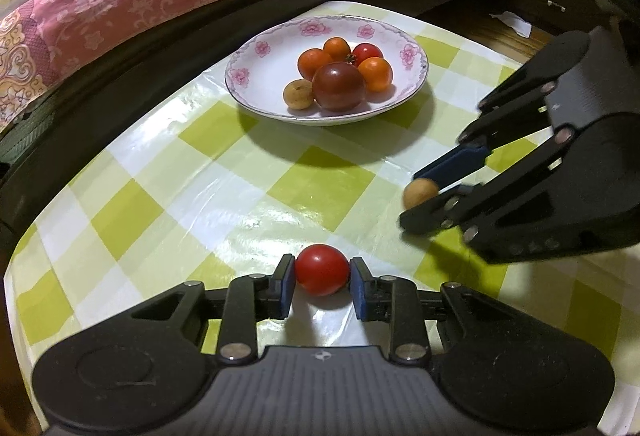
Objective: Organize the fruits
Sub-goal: 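Grasp the red cherry tomato with the left tool while the right tool grasps the longan, then carry the cherry tomato and longan over the white plate with both tools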
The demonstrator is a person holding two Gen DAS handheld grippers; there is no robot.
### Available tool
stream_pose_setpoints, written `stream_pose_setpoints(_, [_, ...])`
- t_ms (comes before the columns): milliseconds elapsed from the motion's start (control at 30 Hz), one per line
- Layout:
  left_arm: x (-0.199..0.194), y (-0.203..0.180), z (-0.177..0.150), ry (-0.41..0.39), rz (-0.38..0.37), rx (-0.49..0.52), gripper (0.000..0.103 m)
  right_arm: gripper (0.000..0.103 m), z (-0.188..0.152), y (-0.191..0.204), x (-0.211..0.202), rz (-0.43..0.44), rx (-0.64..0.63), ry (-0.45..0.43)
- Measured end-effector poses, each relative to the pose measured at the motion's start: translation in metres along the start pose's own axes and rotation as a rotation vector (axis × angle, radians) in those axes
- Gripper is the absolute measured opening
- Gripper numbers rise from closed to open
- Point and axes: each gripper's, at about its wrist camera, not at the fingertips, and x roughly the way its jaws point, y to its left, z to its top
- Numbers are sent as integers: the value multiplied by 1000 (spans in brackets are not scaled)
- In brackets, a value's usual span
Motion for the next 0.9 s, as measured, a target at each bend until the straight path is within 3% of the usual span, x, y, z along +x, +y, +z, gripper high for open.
stream_pose_setpoints(400, [-3,-22,22,11,36,13,36,21,-21,-13,-22,-57,57,-24])
stream_pose_setpoints(900, [5,-9,85,-86,68,-22,37,21,7,-50,-35,-104,131,-126])
